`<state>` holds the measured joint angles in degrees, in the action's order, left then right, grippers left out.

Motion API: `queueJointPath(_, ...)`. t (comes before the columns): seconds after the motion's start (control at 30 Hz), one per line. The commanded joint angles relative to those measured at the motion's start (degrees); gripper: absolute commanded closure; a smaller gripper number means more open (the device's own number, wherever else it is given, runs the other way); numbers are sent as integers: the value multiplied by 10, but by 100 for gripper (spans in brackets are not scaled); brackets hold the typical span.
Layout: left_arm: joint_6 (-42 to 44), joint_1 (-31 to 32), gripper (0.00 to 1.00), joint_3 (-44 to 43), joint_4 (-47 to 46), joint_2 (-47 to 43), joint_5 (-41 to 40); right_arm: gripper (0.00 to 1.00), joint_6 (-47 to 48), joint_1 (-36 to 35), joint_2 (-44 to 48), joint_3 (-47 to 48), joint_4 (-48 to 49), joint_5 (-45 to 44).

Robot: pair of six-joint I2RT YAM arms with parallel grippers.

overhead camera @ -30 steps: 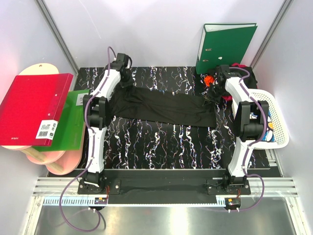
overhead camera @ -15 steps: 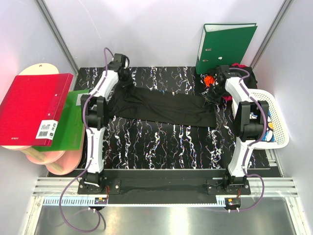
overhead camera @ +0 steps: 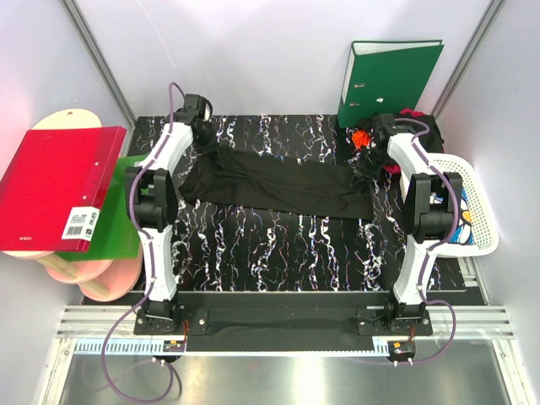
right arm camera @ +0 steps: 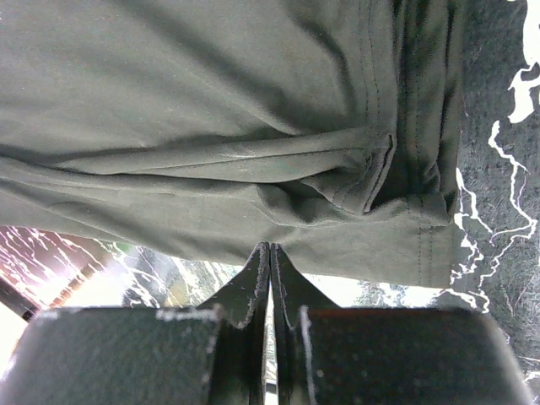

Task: Fold and stack the t-shirts
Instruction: Rotate the tshirt 90 degrees

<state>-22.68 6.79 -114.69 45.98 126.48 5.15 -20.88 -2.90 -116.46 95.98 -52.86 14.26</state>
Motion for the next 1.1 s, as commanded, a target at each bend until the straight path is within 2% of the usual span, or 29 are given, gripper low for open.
queueJointPath(0.0,10,1,100,7,-10,-52,-34,94,-8,-5,0,19,-2,4)
queueJointPath(0.13,10,-5,100,45,-10,-91,-50,94,-10,-4,-5,19,-2,5)
queueJointPath(0.17,8,-5,100,52,-10,-111,-83,94,-10,-4,-7,20,-3,5)
queueJointPath(0.27,7,-8,100,73,-28,-128,-112,94,-9,-4,-18,26,-3,9)
queueJointPath(0.6,-23,-15,100,21,-12,-26,-94,94,-3,-4,-38,60,-11,12)
queueJointPath(0.77,-19,-9,100,-59,-12,48,-55,94,8,-4,-33,59,-19,3)
queueJointPath(0.9,-32,4,100,-117,-12,100,27,94,12,-4,-34,61,-24,2)
queueJointPath(1.07,-59,58,100,-143,-56,127,146,94,19,-4,-36,65,-29,0)
